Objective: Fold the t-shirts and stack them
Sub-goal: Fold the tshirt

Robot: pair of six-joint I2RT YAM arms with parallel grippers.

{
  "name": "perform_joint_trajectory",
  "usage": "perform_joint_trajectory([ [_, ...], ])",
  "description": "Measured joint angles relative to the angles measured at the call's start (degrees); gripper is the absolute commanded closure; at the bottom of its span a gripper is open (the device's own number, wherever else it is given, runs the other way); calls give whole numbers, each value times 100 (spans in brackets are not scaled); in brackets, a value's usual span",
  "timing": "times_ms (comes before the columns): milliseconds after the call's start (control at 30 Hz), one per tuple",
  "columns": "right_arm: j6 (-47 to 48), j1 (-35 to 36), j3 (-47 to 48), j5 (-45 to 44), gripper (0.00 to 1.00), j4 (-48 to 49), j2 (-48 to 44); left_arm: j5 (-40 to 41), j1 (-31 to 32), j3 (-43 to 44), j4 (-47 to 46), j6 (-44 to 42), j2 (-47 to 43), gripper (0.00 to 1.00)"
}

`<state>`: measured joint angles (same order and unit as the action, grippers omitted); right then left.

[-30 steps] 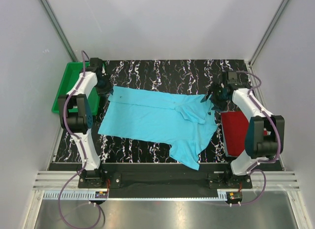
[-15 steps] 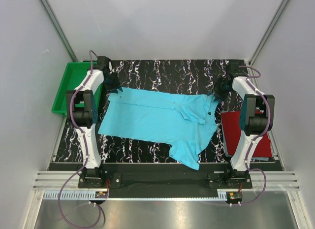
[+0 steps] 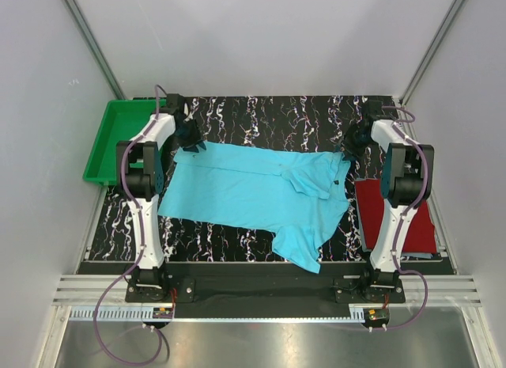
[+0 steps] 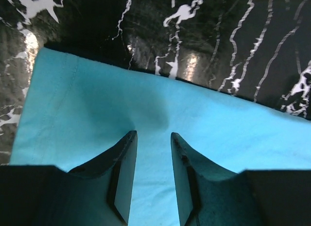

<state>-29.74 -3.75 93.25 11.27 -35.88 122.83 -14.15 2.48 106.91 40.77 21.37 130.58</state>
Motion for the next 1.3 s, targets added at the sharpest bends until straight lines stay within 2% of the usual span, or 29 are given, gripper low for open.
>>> perform_joint_trajectory([
  [67, -2, -13, 94, -2, 57, 2, 90, -28, -20, 0, 4, 55, 114, 62],
  [100, -7, -17, 144, -2, 65, 4, 136, -94, -39, 44, 17, 116, 157, 62],
  [367, -72, -63, 822, -76, 100, -39, 608, -352, -201, 444, -9, 463, 450, 63],
  [533, -81, -66, 1521, -282, 100, -52, 1025, -444, -284, 833, -63, 560, 710, 65],
  [600, -83, -66, 1746, -334, 100, -39, 1128, -470, -304, 857, -83, 568, 728, 62],
  [633, -81, -66, 1816, -358, 99, -48, 1141, -474, -306, 855, -85, 570, 726, 61],
  [667, -81, -66, 1871, -372, 88, -72, 1141, -483, -306, 846, -98, 573, 721, 60],
  [700, -87, -66, 1947, -378, 70, -114, 1141, -483, -302, 815, -125, 573, 697, 59],
  [767, -101, -68, 2079, -417, 63, -199, 1139, -466, -289, 651, -181, 564, 570, 55],
  [967, -127, -81, 2070, -625, 31, -765, 909, -352, -129, -284, -20, 525, -400, 47],
  [1167, -33, -92, 1261, -748, 27, -1093, -79, -310, 686, -1340, -96, 509, -2050, 46],
  [1200, -22, -92, 1043, -702, 27, -1071, -317, -337, 907, -1515, -177, 531, -2288, 40],
  [1300, -13, -90, 0, -319, 29, -807, -1163, -520, 1580, -2081, -533, 708, -2839, 35],
])
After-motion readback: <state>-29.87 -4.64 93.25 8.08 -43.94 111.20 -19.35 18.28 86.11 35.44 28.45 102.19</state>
